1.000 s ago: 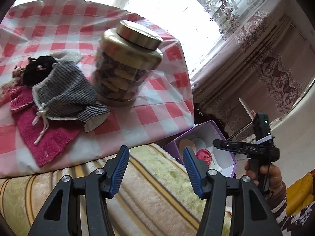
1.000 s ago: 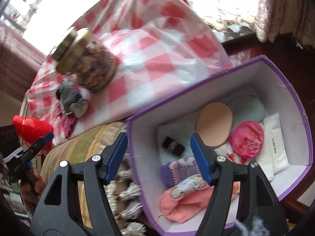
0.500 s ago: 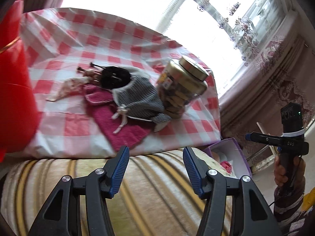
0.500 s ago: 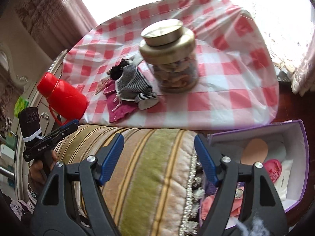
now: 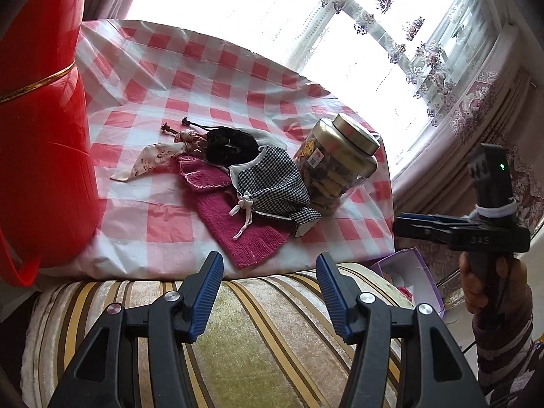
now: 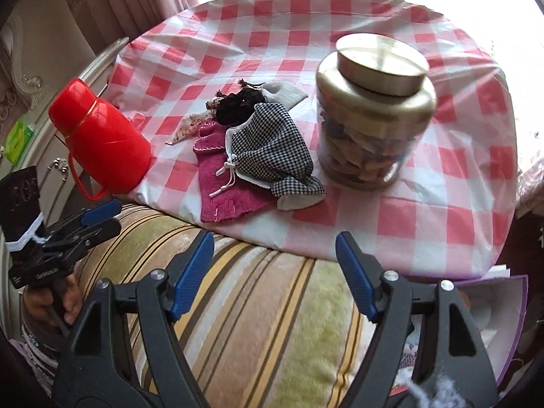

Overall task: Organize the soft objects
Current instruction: 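Move both open tools from the box back toward the remaining items, then grasp the grey drawstring pouch with the right tool while the left tool grasps the black fluffy hair tie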

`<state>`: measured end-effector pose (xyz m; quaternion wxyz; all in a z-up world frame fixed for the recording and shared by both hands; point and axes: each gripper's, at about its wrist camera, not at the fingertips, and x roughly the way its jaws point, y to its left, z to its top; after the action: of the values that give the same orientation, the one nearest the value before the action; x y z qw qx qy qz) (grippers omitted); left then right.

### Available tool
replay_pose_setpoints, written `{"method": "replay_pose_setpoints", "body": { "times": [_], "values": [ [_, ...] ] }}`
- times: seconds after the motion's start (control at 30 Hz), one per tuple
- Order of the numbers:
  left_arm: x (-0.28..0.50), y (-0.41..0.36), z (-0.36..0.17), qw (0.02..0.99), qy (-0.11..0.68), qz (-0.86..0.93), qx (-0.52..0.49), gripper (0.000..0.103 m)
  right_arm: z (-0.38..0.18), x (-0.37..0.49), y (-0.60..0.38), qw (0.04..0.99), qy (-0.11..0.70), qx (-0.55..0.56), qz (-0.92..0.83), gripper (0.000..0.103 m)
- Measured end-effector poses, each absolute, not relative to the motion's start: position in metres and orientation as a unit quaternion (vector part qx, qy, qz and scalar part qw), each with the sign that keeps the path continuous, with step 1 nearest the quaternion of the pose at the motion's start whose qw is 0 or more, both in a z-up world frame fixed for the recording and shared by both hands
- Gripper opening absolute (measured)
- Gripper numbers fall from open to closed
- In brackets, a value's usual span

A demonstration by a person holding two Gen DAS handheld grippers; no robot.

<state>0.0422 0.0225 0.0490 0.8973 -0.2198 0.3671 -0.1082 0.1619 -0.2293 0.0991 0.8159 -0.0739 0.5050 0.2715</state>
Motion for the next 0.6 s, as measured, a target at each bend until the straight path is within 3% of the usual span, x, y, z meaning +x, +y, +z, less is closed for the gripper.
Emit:
{"method": "replay_pose_setpoints", "body": {
  "times": [0.3,0.6],
  "values": [
    [0.059,0.029,0.051,0.898,0.37,-0.106,-0.212,0.058,0.069,0.191,-0.178,0.809,0.508,-0.114,0.273,0.077],
    [0.143,0.044,0.063,0.895,0.381,-0.074,-0.219,0.058,0.068,0.23,-0.139,0.814,0.495,-0.113,0.281,0.077]
  ]
}}
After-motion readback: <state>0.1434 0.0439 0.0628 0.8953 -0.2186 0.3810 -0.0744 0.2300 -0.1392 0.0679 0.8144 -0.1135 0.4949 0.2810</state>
